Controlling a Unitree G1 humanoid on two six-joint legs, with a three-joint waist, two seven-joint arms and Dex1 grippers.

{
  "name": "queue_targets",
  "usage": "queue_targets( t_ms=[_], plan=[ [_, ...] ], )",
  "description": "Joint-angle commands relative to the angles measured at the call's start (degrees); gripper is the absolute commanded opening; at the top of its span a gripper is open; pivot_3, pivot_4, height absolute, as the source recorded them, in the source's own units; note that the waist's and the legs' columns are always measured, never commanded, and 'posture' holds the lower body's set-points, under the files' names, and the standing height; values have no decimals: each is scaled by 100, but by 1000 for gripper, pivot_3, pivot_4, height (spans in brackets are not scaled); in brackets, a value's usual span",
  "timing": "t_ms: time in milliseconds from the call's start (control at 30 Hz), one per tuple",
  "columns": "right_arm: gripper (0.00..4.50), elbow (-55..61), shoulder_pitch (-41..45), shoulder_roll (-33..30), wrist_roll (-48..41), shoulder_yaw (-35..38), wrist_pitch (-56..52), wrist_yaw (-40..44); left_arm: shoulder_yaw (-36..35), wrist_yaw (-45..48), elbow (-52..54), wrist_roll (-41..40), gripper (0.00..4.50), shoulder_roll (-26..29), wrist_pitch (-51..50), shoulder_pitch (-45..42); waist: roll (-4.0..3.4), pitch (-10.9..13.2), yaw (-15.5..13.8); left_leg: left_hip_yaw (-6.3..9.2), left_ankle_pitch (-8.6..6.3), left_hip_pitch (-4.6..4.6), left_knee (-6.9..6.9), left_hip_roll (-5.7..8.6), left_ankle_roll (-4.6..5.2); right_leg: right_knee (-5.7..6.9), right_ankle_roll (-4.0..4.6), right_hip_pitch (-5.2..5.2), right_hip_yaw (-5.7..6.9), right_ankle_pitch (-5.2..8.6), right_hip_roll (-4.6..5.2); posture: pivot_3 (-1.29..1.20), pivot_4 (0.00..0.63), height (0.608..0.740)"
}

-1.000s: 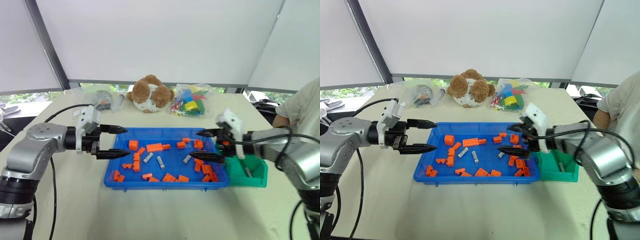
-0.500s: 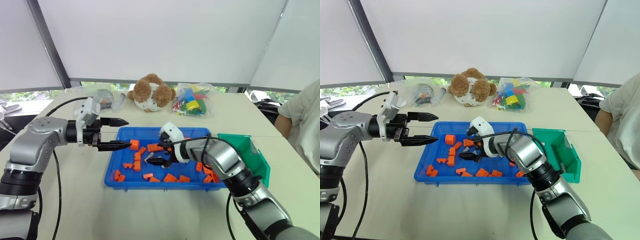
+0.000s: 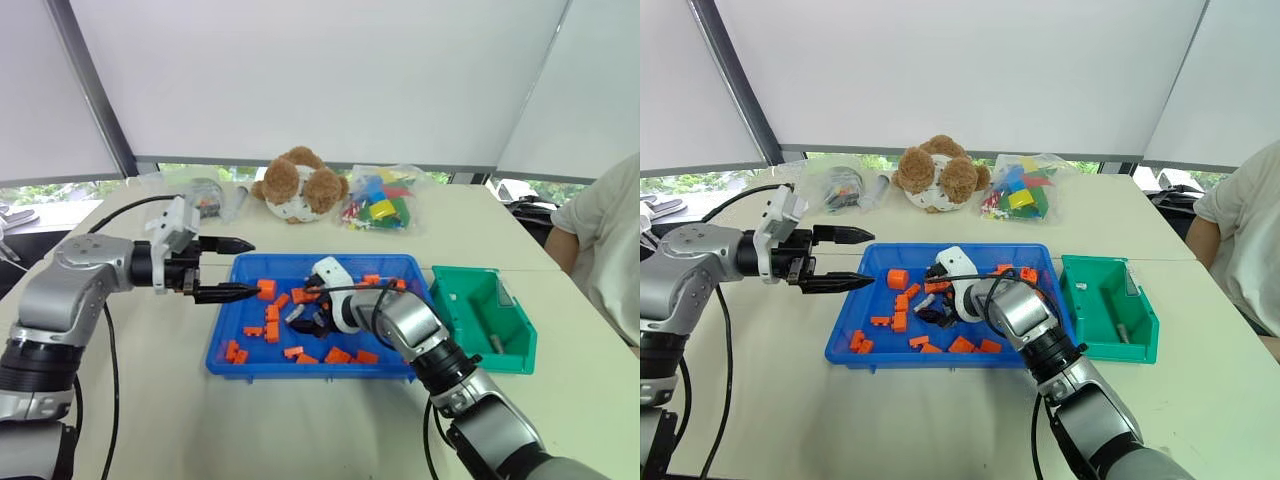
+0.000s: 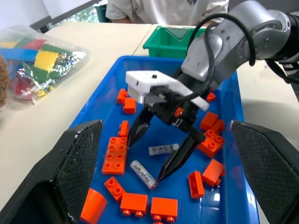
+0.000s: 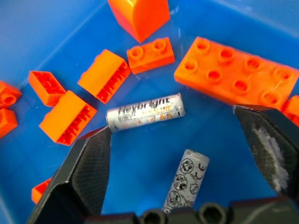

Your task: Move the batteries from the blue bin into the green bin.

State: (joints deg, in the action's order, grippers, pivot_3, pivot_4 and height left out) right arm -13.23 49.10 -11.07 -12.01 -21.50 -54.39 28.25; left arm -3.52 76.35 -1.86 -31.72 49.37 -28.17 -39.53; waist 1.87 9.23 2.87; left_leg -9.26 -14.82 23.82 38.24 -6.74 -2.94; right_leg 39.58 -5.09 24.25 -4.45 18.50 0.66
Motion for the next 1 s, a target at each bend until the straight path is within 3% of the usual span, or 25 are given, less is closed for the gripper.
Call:
queue_targets(
  t_ms=[33,767,867,967,1000],
  plan=[
    [4475,87,-58,98,121,-86,148,115,-94,0,185,22,4500,77,79,-7,0,0,10,0,0,1,0,0,0,0,0,2,0,0,0,0,150,734],
    [4475,-513,-116,663,643,-110,332,86,-153,-81,362,-21,4500,94,26,131,3,-5,120,6,6,-2,1,0,-9,12,0,1,1,0,-1,0,150,734],
    [3629,-510,-125,656,712,-113,336,101,-170,-78,375,-17,4500,118,40,174,3,-5,119,6,6,-2,1,0,-10,12,0,1,1,0,-1,0,150,734],
    [2169,-512,-123,610,796,-158,368,131,-178,-115,384,-26,4500,102,38,174,3,-5,118,6,6,-2,1,0,-10,12,0,1,2,0,-1,0,150,734],
    [2157,-511,-113,599,813,-160,367,148,-174,-125,380,-27,4500,97,36,165,3,-5,118,6,6,-2,1,0,-10,12,0,1,2,0,-1,0,150,734]
  ],
)
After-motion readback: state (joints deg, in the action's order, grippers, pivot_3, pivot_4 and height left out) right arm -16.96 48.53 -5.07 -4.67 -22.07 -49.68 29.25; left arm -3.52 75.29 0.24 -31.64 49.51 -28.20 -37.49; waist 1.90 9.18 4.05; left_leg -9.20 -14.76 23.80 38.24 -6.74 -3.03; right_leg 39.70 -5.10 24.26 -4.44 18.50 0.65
